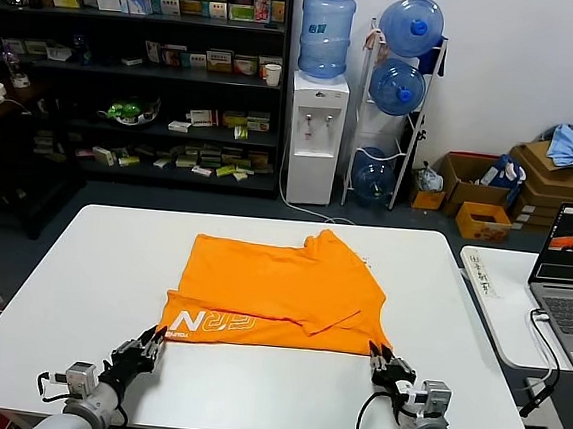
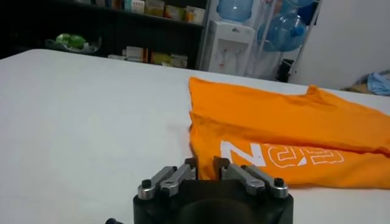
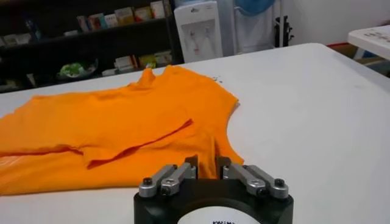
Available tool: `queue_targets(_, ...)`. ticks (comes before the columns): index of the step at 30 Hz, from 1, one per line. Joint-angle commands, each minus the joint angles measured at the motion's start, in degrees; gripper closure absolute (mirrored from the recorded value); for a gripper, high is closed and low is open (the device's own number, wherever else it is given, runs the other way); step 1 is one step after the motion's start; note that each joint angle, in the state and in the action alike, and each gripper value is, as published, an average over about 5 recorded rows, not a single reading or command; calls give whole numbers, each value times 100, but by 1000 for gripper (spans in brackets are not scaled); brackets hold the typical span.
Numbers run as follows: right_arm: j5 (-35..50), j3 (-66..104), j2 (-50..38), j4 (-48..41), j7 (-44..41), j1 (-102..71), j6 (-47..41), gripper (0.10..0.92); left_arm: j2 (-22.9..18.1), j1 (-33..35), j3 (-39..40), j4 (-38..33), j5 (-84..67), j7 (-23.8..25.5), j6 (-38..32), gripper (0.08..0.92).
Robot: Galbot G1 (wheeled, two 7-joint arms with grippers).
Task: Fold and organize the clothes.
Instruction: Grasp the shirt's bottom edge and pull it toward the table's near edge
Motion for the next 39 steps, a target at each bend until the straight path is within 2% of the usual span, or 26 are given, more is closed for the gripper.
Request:
queue_targets(1,15,1,1,50,17,-20,1,881,-5,6,-5,-24,4,-1,-12,814)
queue_targets(4,47,32,-52,200,43,-111,26,901,9,51,-32,-120,-7,-14,-22,885)
queue_targets(7,117,80,-140,421,87,-266,39,901,47,157,-80,-309,-63,-42,-20,909)
queue_targets(21,537,334,-793,1772,434,-2007,-49,901,565,1365,-399,-1291,-643,-389,246,909)
queue_targets(32,538,598,-872,1949,758,-2658,-130,901,469,2400,-690,-1700,-594,-645,240,909)
queue_targets(39,546,647,-879,1954,916,-2646,-200,901,429,2746,-772,-1960,-606,-782,299,909)
